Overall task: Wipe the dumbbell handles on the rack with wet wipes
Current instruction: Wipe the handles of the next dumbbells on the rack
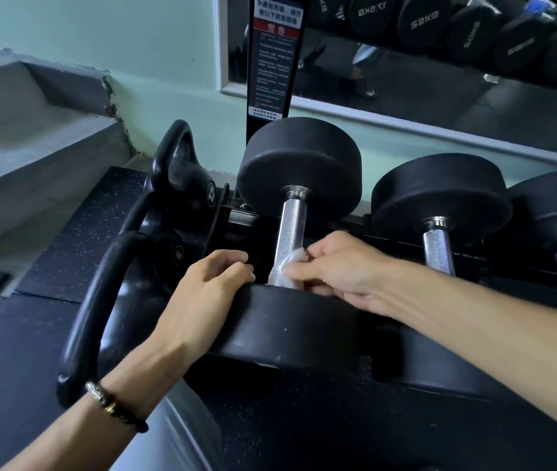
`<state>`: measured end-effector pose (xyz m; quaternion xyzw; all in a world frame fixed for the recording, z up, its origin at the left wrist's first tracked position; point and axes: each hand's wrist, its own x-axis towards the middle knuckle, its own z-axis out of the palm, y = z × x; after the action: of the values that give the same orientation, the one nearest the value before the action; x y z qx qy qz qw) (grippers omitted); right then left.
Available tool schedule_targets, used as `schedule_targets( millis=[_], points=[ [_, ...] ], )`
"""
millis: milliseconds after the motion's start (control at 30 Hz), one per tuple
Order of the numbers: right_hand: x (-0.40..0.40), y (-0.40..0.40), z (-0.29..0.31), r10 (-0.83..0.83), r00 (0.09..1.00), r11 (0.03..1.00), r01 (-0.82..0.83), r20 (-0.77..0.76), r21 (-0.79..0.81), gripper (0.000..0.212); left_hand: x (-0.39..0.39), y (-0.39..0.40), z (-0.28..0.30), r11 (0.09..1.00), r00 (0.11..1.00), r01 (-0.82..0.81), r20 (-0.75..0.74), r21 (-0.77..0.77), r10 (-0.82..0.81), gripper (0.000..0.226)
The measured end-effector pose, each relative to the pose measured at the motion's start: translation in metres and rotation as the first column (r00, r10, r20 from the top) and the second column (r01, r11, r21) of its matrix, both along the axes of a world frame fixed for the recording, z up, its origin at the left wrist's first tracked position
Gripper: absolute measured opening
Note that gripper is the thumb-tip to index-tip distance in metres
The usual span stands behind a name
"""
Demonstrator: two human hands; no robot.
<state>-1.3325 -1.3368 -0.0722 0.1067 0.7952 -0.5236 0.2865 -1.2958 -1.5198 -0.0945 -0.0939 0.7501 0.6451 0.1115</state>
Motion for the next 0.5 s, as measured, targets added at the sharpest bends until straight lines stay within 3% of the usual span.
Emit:
schedule_targets(
  millis=[67,133,200,267,333,400,500],
  points=[
    [-0.011,-0.002,-0.003,-0.111,0.987,0.993,0.114,-0.117,0.023,0.016,0.0,0.0,0.0,1.0,1.0,0.004,0.001,-0.004,-0.004,0.041],
    [-0.028,-0.005,-0.007,-0.293,0.934,0.956,0.288,-0.205,-0.056,0.018,-0.002,-0.001,-0.001,1.0,1.0,-0.008,0.019,-0.01,0.009,0.04],
    [-0.039,-0.009,-0.005,-0.422,0.888,0.903,0.395,-0.184,-0.166,0.019,0.0,0.0,0.001,1.0,0.999,-0.013,0.033,-0.009,0.013,0.039],
    [-0.035,-0.008,-0.002,-0.39,0.92,0.891,0.366,-0.037,-0.269,0.023,-0.001,-0.001,0.004,0.999,0.998,0.024,0.053,-0.036,-0.022,0.044],
    [-0.022,-0.004,0.001,-0.252,0.962,0.901,0.274,0.107,-0.337,0.027,-0.009,-0.006,0.006,0.998,0.991,0.068,0.116,0.004,-0.068,0.053],
    [-0.013,0.002,-0.001,-0.161,0.973,0.891,0.216,0.166,-0.399,0.027,-0.025,-0.01,0.007,0.991,0.978,0.073,0.185,0.115,-0.094,0.053],
    [-0.016,0.004,-0.002,-0.202,0.958,0.84,0.275,0.201,-0.468,0.034,-0.056,-0.006,-0.002,0.98,0.963,0.042,0.254,0.193,-0.091,0.039]
  ],
)
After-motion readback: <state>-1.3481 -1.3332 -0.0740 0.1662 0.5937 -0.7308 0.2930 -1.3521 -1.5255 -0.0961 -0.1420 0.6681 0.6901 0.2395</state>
